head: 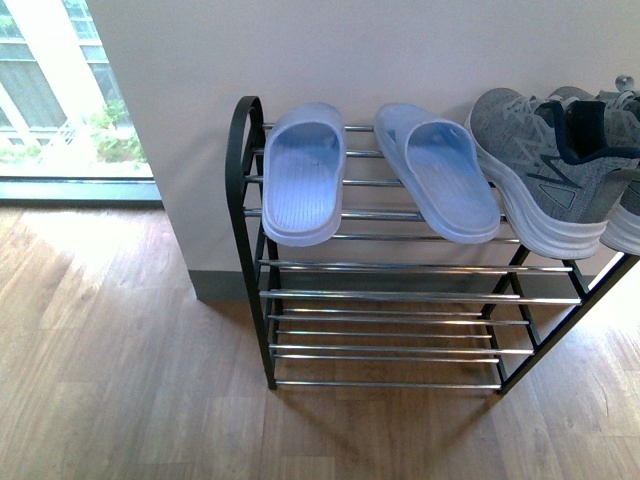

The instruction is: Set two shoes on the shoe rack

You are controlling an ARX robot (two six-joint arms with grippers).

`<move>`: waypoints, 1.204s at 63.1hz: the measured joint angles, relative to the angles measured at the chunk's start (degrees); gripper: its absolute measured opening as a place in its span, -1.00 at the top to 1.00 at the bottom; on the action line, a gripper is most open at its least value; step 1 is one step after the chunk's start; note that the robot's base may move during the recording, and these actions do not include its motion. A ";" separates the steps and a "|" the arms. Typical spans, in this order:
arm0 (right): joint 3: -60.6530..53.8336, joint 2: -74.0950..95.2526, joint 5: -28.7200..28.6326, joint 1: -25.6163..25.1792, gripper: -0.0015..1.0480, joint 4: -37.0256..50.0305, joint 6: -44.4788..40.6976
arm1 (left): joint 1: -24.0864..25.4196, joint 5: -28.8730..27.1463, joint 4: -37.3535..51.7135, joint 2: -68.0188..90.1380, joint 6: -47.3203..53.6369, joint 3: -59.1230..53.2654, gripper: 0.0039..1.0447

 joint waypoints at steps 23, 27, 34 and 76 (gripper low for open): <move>0.00 0.00 0.00 0.00 -0.82 0.00 0.00 | 4.57 4.50 -6.84 -13.62 0.11 -7.02 0.99; 0.00 0.00 0.02 0.00 -0.82 0.00 0.00 | 4.57 4.52 -6.40 -14.69 0.11 -8.26 0.99; 0.00 0.00 0.00 0.00 -0.82 0.00 0.00 | 4.57 4.50 -6.86 -17.03 0.11 -10.64 0.99; 0.00 0.00 0.00 0.00 -0.82 0.00 0.00 | 4.57 4.50 -28.98 -41.53 0.11 -11.45 0.99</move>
